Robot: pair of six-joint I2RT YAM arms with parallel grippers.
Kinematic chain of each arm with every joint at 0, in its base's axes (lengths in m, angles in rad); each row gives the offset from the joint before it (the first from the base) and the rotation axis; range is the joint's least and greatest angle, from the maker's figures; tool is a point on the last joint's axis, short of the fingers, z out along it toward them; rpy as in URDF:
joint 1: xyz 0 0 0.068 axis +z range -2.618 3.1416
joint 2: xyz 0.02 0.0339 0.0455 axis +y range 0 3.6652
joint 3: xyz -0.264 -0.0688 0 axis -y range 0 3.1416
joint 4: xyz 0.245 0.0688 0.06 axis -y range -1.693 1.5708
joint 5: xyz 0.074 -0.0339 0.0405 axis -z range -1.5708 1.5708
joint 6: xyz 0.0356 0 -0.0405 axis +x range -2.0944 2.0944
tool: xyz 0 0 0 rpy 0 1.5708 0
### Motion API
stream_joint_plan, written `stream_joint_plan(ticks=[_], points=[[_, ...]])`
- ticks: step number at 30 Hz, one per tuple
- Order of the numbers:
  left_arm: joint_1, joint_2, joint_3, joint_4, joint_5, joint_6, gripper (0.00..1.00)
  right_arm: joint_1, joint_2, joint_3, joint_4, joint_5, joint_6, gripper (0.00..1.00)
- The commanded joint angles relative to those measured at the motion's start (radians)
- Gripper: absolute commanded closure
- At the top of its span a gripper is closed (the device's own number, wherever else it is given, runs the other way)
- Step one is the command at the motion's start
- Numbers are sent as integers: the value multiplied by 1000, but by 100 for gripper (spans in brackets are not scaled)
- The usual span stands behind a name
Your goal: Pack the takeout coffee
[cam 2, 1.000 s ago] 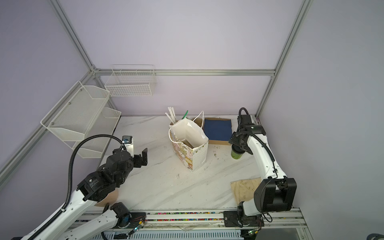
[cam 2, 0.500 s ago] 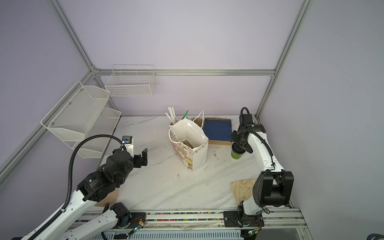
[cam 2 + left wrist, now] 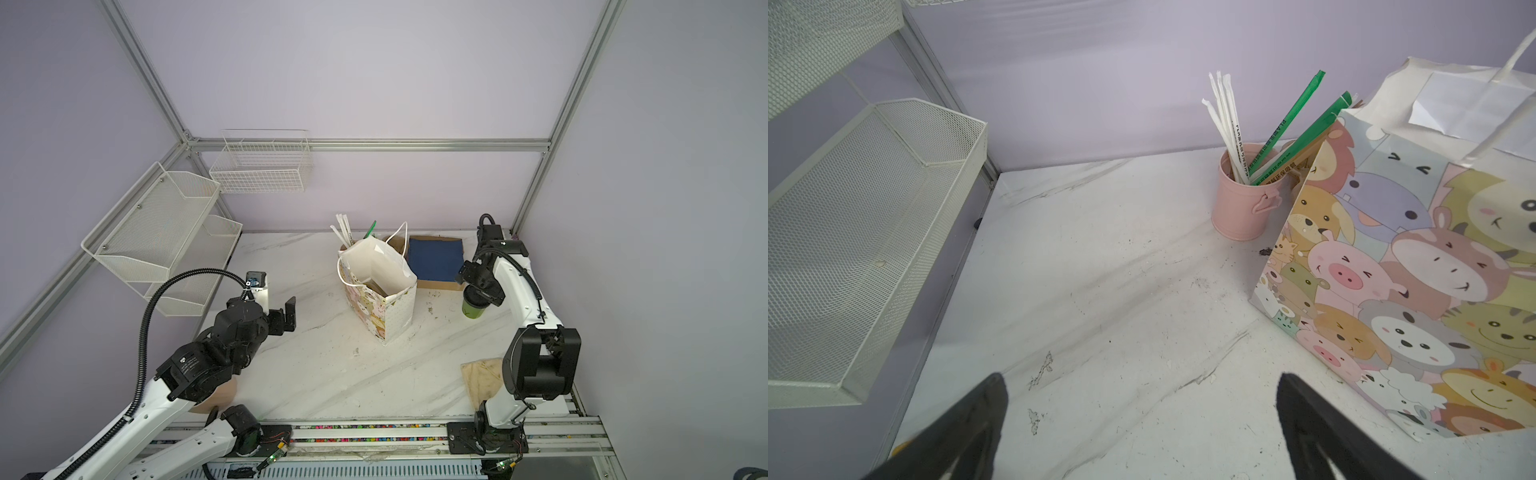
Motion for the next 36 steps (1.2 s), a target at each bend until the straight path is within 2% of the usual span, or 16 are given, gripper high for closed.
stream_joint_plan(ticks=[1, 14, 21, 36], points=[[4, -2, -2, 6, -7, -2, 0, -11, 25, 33, -61, 3, 4, 3], [5, 5, -3, 4, -12, 0, 0, -39, 84, 64, -59, 27, -22, 4], [4, 9, -2, 5, -16, 1, 0, -40, 111, 73, -42, 17, -43, 9], [5, 16, -2, 6, -16, 3, 0, -40, 150, 60, -28, 36, -47, 10]])
